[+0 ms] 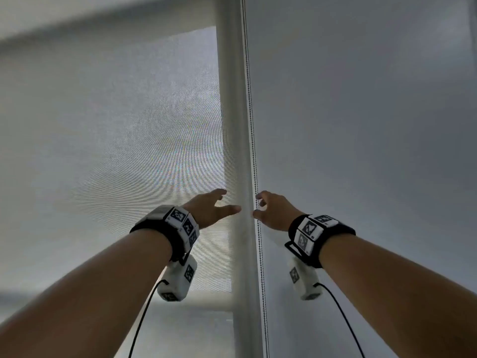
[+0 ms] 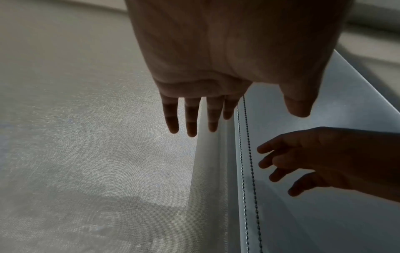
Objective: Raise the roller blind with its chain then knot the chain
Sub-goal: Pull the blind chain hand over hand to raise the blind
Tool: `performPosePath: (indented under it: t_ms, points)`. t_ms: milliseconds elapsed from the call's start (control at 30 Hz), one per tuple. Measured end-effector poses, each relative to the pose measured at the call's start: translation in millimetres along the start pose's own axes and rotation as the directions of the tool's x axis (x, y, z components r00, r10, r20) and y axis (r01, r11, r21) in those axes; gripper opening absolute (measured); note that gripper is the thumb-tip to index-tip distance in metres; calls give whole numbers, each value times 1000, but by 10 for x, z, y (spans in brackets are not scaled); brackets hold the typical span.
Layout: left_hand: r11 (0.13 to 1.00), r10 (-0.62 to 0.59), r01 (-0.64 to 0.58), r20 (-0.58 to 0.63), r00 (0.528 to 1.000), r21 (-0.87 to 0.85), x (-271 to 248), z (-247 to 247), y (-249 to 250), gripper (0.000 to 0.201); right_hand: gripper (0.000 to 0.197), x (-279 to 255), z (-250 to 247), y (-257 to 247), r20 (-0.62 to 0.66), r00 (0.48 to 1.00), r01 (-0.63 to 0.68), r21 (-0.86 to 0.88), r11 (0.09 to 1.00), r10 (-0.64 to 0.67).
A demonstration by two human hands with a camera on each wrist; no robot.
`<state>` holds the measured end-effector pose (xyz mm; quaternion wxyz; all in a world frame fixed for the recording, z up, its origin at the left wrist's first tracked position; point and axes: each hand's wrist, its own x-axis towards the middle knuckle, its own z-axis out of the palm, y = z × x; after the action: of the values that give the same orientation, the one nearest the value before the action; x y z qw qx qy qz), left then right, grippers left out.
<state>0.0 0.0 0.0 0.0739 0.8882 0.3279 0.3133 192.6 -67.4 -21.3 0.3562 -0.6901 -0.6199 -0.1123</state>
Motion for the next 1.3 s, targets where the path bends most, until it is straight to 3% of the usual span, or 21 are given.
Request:
performPosePath:
  t_ms: [233,400,500,633,833,967,1100,1300]
  points:
    - [1000,-24,24,21,999,-7,63,58,-136,76,60,144,222,43,-38,998,-42,119,992,46]
    - [1000,-26,27,27,999,-8,137,133,-207,76,52,254,330,75,-216,968,-41,378,925,131]
    - [1000,-11,11,7,1000,-10,191,171,-212,72,50,322,343,70,-195,965,-62,477,877,174]
    - [998,26,-29,-43,999,-57,234,208,-136,63,29,294,340,8,-220,965,-8,522,853,143]
    - [988,85,-101,-138,987,-117,280,315,59,43,30,183,413,-87,-166,974,-3,676,737,156]
    - [947,125,-177,-201,972,-267,280,421,215,33,25,110,528,-137,-243,946,27,717,697,213]
    - [848,73,-188,-242,968,-495,245,541,392,36,33,-67,507,-225,-272,947,111,778,619,173]
    - [736,-13,-201,-310,951,-646,226,628,646,32,36,-193,537,-299,-355,916,186,787,589,186]
